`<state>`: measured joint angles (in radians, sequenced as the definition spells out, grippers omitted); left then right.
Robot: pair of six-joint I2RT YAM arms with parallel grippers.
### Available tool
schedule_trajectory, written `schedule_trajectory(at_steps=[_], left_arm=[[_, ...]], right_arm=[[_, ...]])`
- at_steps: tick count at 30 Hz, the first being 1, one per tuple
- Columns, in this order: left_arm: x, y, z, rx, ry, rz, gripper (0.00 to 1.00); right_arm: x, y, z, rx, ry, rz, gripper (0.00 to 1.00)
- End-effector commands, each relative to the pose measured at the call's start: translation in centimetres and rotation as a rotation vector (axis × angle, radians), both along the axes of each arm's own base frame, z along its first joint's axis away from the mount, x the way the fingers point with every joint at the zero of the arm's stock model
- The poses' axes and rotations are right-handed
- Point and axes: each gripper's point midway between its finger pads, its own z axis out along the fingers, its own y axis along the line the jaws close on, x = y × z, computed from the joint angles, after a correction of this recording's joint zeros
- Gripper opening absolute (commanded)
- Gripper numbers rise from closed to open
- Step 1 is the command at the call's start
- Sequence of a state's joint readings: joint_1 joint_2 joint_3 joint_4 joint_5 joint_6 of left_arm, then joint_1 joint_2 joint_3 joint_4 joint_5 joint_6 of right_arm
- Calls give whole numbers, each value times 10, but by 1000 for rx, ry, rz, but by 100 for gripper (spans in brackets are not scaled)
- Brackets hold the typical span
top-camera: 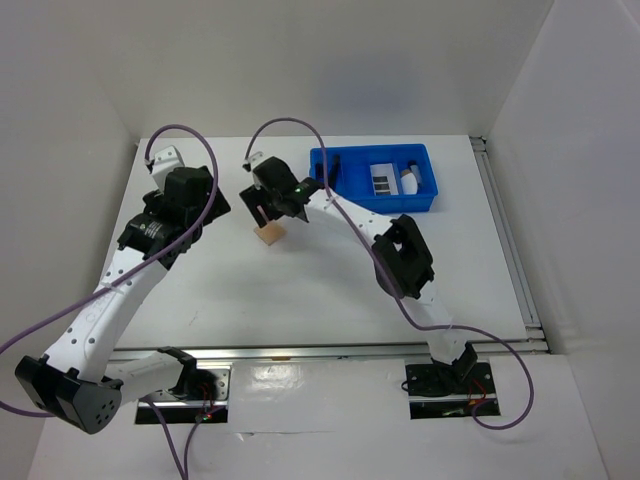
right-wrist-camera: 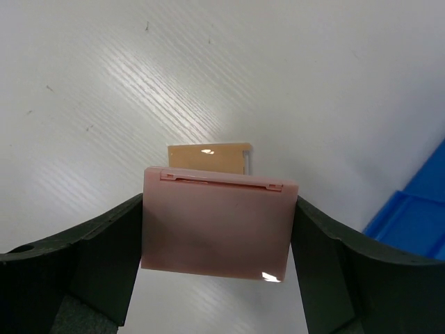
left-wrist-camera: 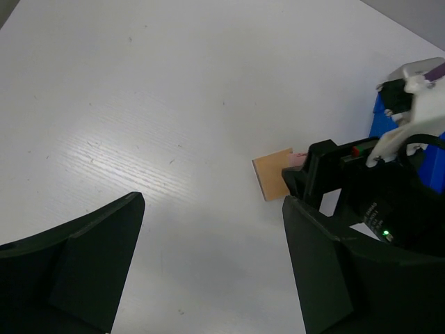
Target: Organize the makeup
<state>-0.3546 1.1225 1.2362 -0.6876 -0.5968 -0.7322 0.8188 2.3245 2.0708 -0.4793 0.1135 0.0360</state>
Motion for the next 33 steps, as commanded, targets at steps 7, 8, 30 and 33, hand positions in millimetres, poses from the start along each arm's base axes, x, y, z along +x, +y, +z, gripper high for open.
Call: schedule_trajectory(at_steps=[7,8,30,33], left_arm=[[1,0,37,-31,-138,-21,94],[3,-2,34,-33,-127,-29,94],[16,-17,6,-17,-17,-90,94],[16,-19,1,-16,3,-97,94]], right_arm=[[62,-82,101,119,-164,-264,68],[67,-94,101,116,-154,-302,67],[166,-246,26,124,-22,-736,70],[170,-245,21,126,-25,-736,81]])
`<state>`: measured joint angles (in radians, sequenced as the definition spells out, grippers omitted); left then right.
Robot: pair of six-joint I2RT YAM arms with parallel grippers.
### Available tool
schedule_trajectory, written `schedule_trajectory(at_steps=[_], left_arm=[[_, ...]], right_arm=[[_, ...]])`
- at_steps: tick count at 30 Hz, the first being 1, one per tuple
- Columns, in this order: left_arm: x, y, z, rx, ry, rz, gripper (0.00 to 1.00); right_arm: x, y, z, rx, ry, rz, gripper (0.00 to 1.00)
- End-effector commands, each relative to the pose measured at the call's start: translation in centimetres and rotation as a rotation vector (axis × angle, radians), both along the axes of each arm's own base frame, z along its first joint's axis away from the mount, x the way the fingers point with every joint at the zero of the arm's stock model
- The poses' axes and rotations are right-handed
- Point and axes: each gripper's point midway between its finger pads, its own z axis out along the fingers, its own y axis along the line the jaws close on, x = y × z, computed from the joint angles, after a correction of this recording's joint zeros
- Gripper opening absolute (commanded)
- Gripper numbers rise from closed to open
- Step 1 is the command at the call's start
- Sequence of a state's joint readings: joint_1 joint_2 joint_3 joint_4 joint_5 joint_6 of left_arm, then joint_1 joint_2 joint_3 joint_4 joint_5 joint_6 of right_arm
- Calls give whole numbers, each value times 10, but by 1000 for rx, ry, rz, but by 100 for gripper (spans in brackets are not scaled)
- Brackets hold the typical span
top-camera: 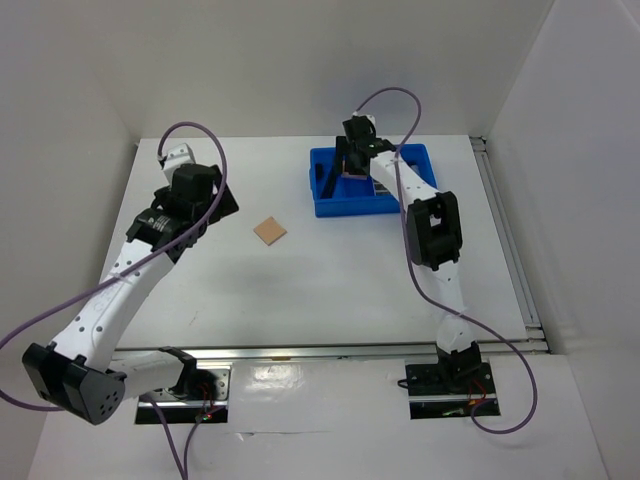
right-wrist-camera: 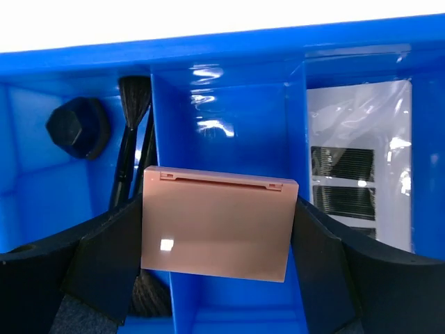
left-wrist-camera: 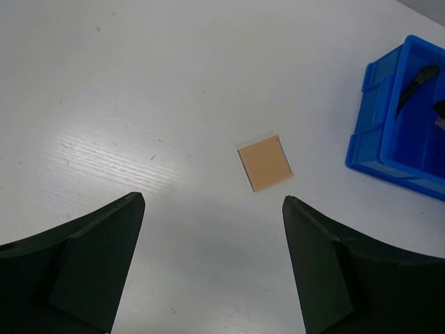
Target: Organize the makeup
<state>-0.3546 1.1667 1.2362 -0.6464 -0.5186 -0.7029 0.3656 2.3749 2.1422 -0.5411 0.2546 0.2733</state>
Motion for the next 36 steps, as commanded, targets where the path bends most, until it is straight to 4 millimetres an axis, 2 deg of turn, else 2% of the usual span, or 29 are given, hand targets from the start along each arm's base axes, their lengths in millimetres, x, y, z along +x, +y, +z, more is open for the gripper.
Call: schedule_trajectory(at_steps=[1,5,9,12,15,16,18,19,20,21,22,23,25,26,27,29,30,31,32,33,34,36], left_arm=[[5,-2,9,5,-13,-19,94],[5,-4,9,0,-11,-27,94],[5,-7,8,-11,-7,-43,94],[5,-7,8,-11,-7,-43,94],[5,-7,8,-11,-7,-43,94],[5,-7,8,-11,-7,-43,94],[5,-7,8,-11,-7,-43,94],[5,-7,8,-11,-7,-43,94],[5,-7,8,-11,-7,-43,94],[5,-7,8,-11,-7,-43,94],[5,-7,8,-3,-6,-48,94],[5,-4,9,4,-8,-37,94],[4,-2,11,11,-9,-28,94],[3,0,14,11,-10,-13,94],[1,1,19,8,-19,-13,94],[0,1,22,-5,-30,-7,94],[0,3,22,1,-32,2,94],[-3,4,32,-19,-66,7,94],[-4,6,35,-17,-77,16,94],[-7,7,33,-16,-76,16,94],[-7,7,40,-26,-102,16,94],[-7,8,40,-14,-99,9,94]], right_arm=[[17,1,27,32,-73,-24,82],[19,-1,31,23,-86,-25,91],[17,-1,59,40,-130,-26,95],[16,-4,70,36,-155,-27,95],[14,-5,94,51,-192,-27,95],[12,-5,95,51,-194,-27,94],[6,-8,111,62,-222,-28,89],[-1,6,116,68,-230,-4,78],[-8,10,111,58,-223,15,72],[-18,17,130,80,-252,38,66],[-27,27,134,82,-260,74,61],[-41,48,135,83,-264,122,58],[-68,76,133,97,-257,239,57],[-85,100,130,103,-251,307,60],[-99,117,120,106,-230,398,72],[-124,148,119,99,-226,506,84],[-129,159,110,82,-213,554,88],[-135,171,97,77,-176,605,94],[-143,185,89,55,-161,646,96],[-144,195,92,51,-167,667,97],[-148,203,67,22,-114,689,99],[-157,222,53,1,-98,737,100]])
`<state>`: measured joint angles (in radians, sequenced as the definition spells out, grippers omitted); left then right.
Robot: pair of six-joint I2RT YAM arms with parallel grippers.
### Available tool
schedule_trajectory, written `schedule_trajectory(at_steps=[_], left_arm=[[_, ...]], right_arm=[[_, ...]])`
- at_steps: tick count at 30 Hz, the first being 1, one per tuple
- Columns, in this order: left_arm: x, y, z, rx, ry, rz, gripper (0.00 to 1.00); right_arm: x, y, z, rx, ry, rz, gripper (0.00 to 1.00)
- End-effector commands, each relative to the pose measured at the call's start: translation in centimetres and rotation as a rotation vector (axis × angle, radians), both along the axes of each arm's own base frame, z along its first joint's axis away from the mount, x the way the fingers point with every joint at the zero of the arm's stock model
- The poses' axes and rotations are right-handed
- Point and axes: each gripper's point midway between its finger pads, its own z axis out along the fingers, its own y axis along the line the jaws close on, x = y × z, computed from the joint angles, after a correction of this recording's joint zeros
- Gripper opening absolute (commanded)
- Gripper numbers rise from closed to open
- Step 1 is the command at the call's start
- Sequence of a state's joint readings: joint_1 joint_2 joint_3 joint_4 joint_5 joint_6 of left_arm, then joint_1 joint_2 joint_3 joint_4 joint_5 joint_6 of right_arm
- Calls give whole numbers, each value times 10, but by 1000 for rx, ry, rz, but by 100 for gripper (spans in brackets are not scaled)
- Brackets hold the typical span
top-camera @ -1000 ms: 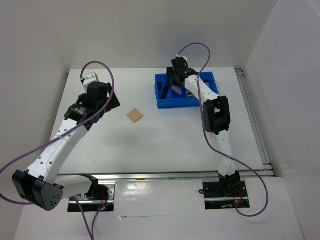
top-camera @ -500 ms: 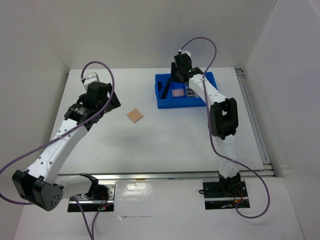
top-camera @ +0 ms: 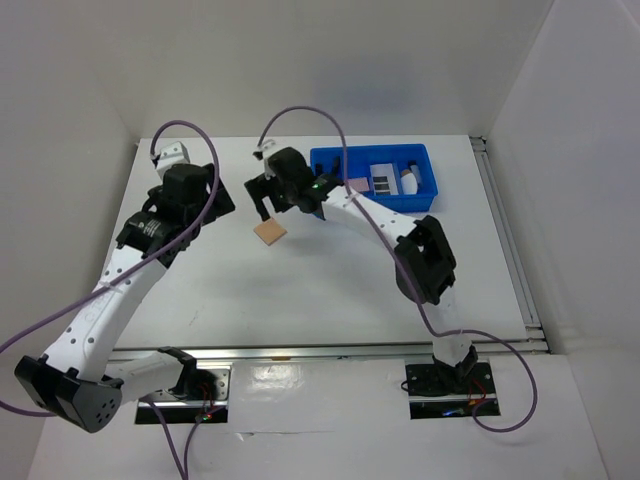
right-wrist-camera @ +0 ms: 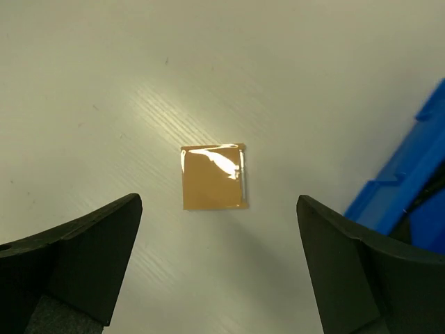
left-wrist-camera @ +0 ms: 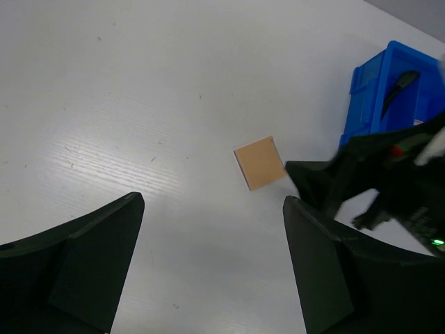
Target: Organize the makeup
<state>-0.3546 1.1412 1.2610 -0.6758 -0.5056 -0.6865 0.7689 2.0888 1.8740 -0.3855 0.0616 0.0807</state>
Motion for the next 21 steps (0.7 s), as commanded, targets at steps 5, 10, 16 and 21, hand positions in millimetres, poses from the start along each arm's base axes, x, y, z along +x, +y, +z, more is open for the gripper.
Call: schedule_trajectory(at_steps=[5,10,16,21], left_arm=[[-5,8,27,-11,-77,28,96],[-5,10,23,-3,-70,36,96],[-4,10,25,2,-76,31,96],[-4,10,25,2,-76,31,96]], right_arm=[[4,28,-65,-110,39,105,100],[4,33,-89,-133,63,137,100],[0,35,-108,-144,96,155,100],[4,36,-132,-165,108,146,100]])
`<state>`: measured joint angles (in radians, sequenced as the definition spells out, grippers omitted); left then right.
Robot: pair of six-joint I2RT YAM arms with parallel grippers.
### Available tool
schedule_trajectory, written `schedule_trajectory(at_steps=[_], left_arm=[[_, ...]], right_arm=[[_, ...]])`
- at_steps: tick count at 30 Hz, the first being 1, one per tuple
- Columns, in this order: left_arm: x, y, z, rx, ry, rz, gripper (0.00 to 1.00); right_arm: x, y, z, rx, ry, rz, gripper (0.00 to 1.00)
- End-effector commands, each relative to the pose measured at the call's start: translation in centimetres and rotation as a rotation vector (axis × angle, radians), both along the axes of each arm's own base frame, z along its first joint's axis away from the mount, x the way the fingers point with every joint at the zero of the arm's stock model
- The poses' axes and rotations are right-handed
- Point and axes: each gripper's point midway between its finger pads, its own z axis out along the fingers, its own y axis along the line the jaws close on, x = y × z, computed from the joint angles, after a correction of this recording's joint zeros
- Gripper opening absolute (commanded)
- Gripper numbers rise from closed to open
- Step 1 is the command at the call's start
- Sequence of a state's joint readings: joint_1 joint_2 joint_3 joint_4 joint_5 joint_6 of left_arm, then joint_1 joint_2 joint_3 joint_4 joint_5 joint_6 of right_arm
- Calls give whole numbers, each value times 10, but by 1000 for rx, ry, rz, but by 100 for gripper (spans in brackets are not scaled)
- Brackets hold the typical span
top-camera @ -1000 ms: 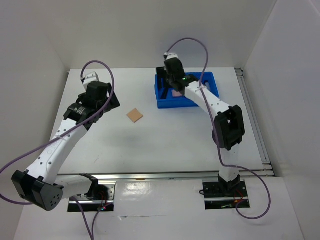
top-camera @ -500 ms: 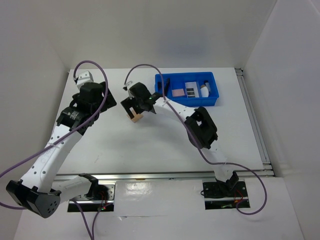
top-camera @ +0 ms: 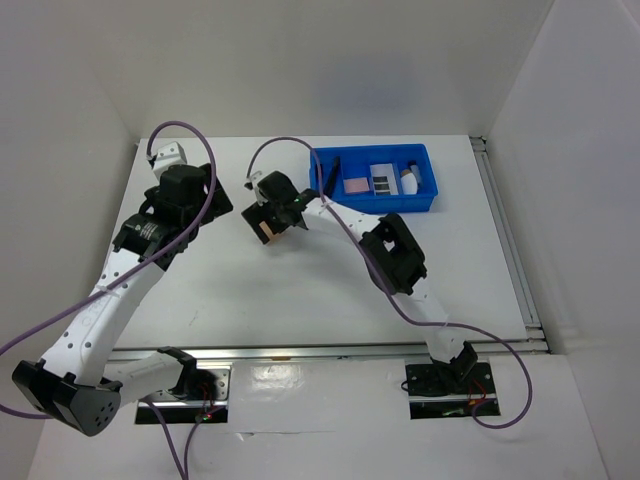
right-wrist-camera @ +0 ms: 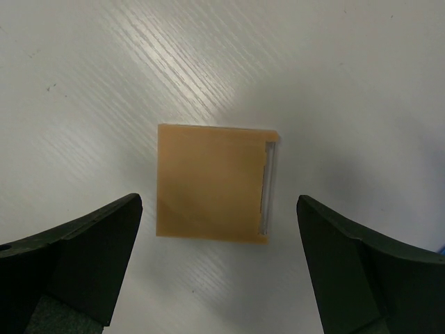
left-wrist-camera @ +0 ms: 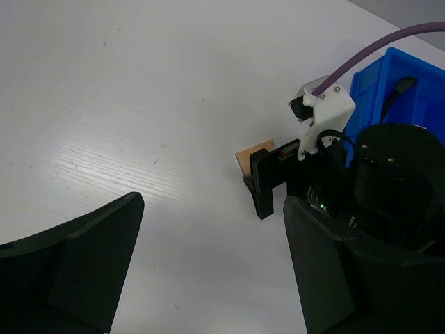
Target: Organize the makeup
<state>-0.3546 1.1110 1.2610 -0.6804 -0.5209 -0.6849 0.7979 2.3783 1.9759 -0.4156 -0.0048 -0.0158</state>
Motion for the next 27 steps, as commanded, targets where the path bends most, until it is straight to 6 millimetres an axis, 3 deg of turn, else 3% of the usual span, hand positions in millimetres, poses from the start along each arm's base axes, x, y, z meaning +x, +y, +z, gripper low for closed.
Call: schedule_trajectory(at_steps=[1,8,12,13,15,17,18,19,24,27], left_arm=[[1,5,16,1,-50,19,96],[1,5,16,1,-50,19,96],[1,5,12,4,-41,19,96],[1,5,12,4,-41,19,96],[1,5,12,4,-41,19,96],[1,5,12,4,-41,19,96],[1,7,13,9,-43,27,96],[1,7,13,9,-43,27,96],[1,7,13,9,-43,27,96],[-1,8,15,6,-51,27,96]], right_arm=[[9,14,2,18,-39,22,100],[4,15,-19,-11,-19,38,100],[2,16,-22,-29,-35,38,84],[2,13,-25,-40,-33,32,74],[-1,17,-20,-39,-45,35,63],[0,21,-2,-23,-78,31,51],[0,22,-2,-23,-78,31,47],[4,23,12,-8,-102,22,45],[15,22,85,66,-214,-21,45],[28,8,130,136,-260,-80,45]])
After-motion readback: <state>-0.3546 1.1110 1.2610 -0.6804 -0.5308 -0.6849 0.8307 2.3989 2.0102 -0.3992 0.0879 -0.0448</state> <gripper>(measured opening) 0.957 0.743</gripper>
